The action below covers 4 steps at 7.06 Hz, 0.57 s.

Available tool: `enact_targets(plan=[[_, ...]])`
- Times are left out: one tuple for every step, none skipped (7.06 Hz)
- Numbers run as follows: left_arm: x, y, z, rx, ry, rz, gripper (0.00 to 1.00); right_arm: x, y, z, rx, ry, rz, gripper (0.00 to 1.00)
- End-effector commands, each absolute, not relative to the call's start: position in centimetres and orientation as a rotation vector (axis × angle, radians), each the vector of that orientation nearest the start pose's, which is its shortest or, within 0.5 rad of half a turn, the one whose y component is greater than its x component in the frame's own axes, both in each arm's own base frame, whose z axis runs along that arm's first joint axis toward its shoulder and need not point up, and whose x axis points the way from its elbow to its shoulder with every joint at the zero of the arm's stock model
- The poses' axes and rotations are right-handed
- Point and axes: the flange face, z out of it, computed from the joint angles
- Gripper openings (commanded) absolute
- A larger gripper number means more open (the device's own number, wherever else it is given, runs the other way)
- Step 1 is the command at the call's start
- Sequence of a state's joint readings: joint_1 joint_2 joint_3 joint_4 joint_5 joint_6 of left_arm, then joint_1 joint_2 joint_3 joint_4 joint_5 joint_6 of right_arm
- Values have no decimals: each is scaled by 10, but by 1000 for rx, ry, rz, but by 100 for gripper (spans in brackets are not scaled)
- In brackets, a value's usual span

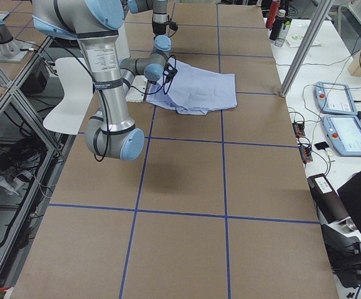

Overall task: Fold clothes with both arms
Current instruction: 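Fold the held edge with both grippers away from the robot over the shirt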

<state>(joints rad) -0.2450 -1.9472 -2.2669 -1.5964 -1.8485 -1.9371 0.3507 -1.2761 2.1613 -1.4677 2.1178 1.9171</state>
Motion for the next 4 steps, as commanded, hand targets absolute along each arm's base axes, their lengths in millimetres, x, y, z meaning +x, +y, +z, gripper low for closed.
enact_targets(plan=[[410,-182,151,-357,1051,-344,0,-394,-237,218,-598,-995,301,0],[399,-175,145,-368,1057,-328,0,-385,-232,209,-640,-1010,266,0],[388,-169,138,-399,1061,-305,0,-381,-230,204,-671,-1011,244,0],[381,-163,136,-416,1055,-290,0,-378,-232,203,-688,-1012,238,0]])
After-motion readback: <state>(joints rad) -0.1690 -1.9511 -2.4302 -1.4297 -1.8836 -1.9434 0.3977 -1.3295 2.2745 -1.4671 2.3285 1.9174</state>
